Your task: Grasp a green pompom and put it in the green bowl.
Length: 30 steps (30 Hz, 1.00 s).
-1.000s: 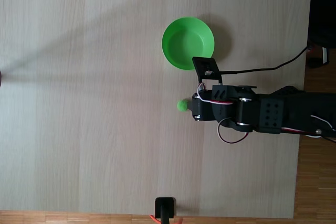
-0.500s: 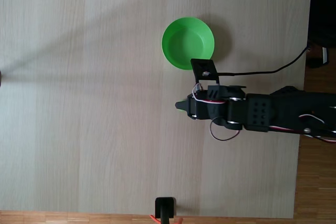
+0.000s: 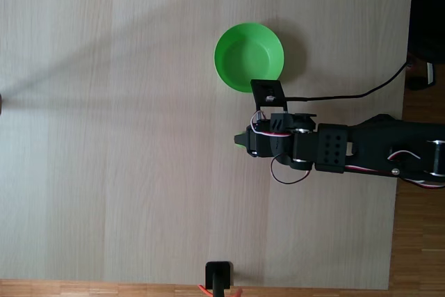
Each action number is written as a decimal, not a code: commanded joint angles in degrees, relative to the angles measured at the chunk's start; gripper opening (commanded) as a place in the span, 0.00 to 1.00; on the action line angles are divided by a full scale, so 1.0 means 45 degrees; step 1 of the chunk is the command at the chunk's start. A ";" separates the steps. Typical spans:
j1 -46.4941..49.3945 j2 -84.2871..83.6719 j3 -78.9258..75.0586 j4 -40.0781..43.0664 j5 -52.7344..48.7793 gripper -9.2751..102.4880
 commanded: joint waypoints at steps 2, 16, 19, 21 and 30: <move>0.0000 0.0039 -0.0566 -0.0078 -0.0078 0.25; 0.0039 -0.0840 -0.0781 -0.0098 -0.0078 0.25; 0.0039 -0.0859 -0.0801 -0.0098 -0.0078 0.25; 0.0039 -0.1016 -0.0820 -0.0098 -0.0078 0.25; -0.0117 -0.1738 -0.0938 -0.0098 -0.0078 0.25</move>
